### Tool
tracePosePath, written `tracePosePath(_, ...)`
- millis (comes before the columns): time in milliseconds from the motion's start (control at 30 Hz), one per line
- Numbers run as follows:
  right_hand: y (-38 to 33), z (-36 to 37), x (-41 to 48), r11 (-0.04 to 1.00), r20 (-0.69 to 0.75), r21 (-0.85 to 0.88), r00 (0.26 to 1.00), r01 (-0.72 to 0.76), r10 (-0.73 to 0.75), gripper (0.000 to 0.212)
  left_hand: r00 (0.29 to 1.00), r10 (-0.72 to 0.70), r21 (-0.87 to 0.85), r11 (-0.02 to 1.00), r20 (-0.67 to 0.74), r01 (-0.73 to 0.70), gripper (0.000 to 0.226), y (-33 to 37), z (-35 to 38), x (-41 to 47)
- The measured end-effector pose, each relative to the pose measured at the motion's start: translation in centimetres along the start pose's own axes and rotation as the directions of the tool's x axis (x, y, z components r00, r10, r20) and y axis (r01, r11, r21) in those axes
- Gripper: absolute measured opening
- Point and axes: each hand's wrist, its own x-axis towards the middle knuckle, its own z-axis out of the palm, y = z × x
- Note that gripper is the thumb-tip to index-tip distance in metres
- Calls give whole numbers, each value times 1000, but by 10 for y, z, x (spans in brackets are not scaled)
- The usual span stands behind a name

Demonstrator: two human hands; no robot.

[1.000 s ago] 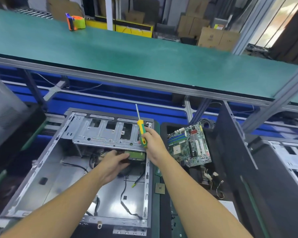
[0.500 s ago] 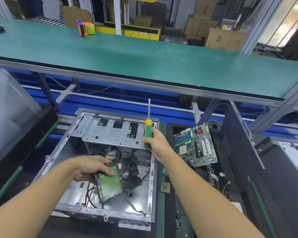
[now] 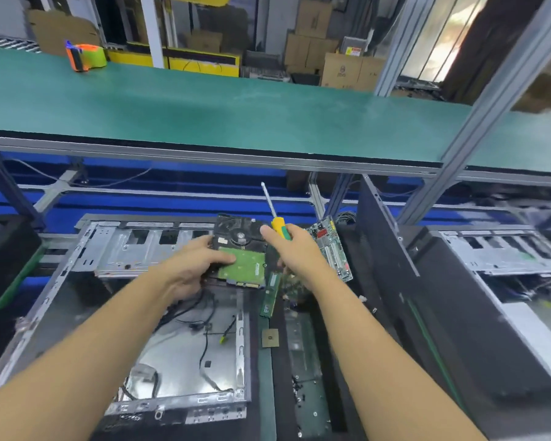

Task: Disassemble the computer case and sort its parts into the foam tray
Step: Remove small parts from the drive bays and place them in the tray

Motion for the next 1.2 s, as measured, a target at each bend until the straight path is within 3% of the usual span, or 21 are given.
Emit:
tracePosePath(67, 6, -34, -16, 994, 75, 28, 992, -106, 103, 40, 1000, 27, -44, 999, -4, -27, 31, -2, 42, 10)
tracePosePath(167, 28, -87, -43, 988, 28, -4, 988, -151, 151, 43, 997, -2, -83, 997, 73, 8, 30, -16, 101, 21)
tracePosePath(300, 75, -140, -86, 969, -89, -130, 976, -209, 199, 37, 975, -128, 90, 989, 181, 113, 7, -58, 170, 23)
tracePosePath(500, 154, -173, -134, 841, -170, -313, 897, -442, 408, 37, 938, -330, 307, 908, 107, 284, 11, -139, 239, 18)
tracePosePath(667, 200, -172, -142, 716, -220, -403, 820, -570, 529, 35, 945, -324, 429, 861, 45, 274, 15, -184, 252, 27)
tracePosePath(800, 214, -172, -143, 679, -250, -420, 796, -602, 552, 39, 948, -316, 552, 797, 34, 246, 21, -200, 260, 36)
tracePosePath(933, 226, -171, -141, 622, -272, -496, 788, -606, 552, 14, 952, -306, 660, 717, 8, 225, 19, -210, 268, 35)
tracePosePath(1067, 233, -172, -140, 619, -253, -473, 769, -627, 587, 13, 943, -331, 751, 629, 24, 201, 23, -213, 267, 40)
tracePosePath(1133, 230, -174, -135, 615, -279, -522, 800, -591, 532, 21, 908, -416, 714, 650, 51, 258, 24, -213, 266, 42)
tracePosePath(1200, 224, -173, -128, 649, -327, -554, 853, -521, 406, 24, 909, -416, 685, 672, 36, 280, 32, -209, 263, 46)
